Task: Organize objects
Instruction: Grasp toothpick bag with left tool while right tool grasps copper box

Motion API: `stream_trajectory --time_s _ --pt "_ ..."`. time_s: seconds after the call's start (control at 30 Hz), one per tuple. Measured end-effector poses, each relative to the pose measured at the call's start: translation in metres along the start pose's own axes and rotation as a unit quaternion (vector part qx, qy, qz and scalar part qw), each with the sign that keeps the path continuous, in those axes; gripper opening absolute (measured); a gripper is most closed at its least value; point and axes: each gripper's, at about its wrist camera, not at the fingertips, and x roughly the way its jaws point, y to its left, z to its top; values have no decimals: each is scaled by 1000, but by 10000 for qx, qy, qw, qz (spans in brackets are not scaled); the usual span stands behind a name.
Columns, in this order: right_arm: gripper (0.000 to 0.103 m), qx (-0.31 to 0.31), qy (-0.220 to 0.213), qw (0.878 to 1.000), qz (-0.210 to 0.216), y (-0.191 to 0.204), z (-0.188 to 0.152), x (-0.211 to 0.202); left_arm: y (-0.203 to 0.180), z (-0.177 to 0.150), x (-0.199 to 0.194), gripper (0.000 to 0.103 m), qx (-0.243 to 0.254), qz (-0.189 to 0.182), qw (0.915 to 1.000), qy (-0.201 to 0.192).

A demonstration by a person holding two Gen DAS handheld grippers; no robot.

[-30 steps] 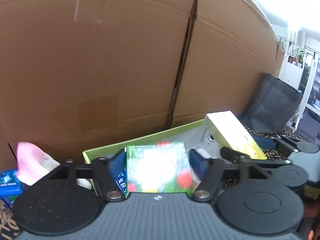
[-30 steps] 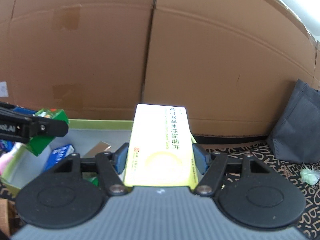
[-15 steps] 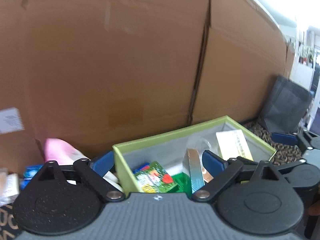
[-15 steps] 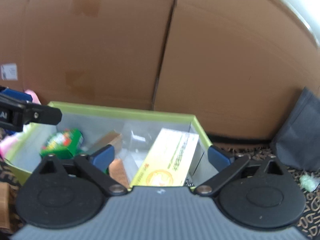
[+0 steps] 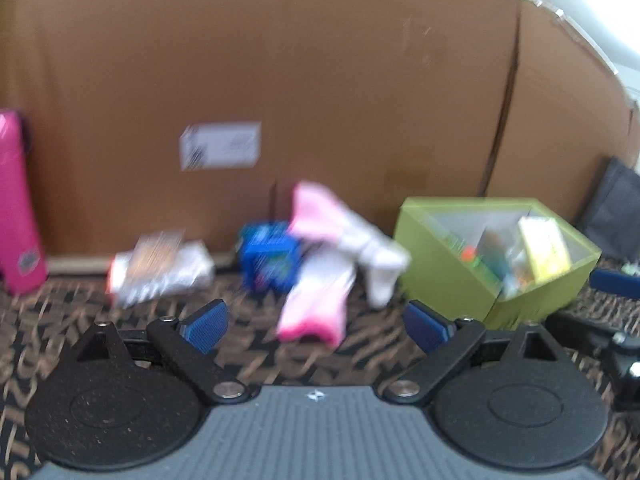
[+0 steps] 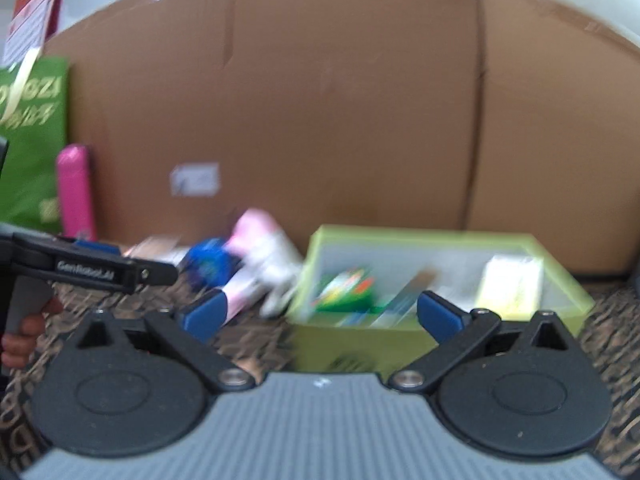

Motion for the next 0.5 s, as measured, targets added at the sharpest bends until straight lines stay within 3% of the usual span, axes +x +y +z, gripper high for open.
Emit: stream_trajectory --time_s 0.1,0.3,0.37,0.43,0.5 --pt "103 -20 460 9989 122 19 -23 21 22 -20 -2 98 -95 33 9997 223" --pt "86 -171 1070 9941 31 40 -41 53 68 -17 -10 98 -154 493 9986 117" --pt "73 -45 1202 9927 9 40 -43 60 85 -9 -6 98 -237 691 9973 52" --pt "47 46 1253 9921 39 41 -44 64 100 0 8 98 -344 900 9953 46" --pt "33 -10 1151 9934 -16 44 -42 60 111 10 24 98 -468 1048 9934 57"
